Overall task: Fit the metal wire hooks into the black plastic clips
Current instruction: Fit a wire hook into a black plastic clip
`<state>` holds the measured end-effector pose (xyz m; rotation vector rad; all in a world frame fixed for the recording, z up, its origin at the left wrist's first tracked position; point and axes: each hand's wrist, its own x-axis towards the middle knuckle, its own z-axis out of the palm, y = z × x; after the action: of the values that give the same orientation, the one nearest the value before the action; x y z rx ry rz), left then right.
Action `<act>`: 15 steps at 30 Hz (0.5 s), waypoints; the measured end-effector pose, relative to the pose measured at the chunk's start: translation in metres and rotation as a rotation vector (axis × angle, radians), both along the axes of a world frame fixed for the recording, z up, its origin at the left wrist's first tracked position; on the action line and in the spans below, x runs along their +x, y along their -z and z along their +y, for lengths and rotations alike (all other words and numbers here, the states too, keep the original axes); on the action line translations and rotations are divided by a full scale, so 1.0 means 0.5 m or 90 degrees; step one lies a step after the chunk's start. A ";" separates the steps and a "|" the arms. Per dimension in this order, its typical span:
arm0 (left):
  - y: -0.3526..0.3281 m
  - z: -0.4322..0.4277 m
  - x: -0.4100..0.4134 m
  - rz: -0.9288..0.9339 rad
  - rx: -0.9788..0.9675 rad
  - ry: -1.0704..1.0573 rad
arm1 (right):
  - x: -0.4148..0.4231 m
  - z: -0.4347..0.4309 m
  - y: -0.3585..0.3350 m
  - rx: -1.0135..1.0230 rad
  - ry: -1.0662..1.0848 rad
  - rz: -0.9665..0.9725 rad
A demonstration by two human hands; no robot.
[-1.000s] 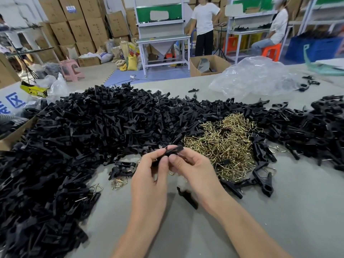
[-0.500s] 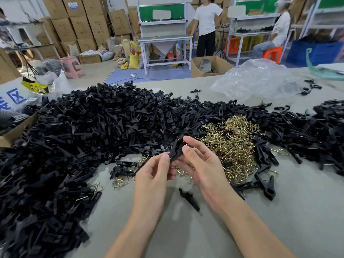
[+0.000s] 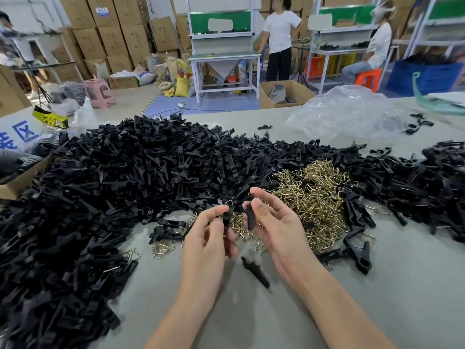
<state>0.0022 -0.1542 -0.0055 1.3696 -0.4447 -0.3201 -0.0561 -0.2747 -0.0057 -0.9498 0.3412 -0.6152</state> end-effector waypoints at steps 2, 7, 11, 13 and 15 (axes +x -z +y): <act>0.001 -0.003 0.000 0.044 0.004 0.024 | -0.001 -0.001 0.000 0.005 -0.004 -0.001; -0.003 -0.006 -0.004 0.038 -0.004 0.104 | 0.001 0.001 0.004 -0.021 -0.027 0.023; -0.001 -0.002 0.001 -0.102 0.075 0.070 | 0.002 0.002 0.008 -0.029 -0.035 0.028; -0.001 0.002 0.006 -0.113 0.076 0.019 | 0.003 0.003 0.008 -0.031 -0.032 0.028; 0.001 0.006 0.015 -0.106 0.074 -0.018 | 0.003 0.003 0.008 -0.032 -0.031 0.025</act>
<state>0.0095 -0.1512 -0.0060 1.5209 -0.5517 -0.2120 -0.0544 -0.2733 -0.0095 -1.0158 0.3377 -0.5639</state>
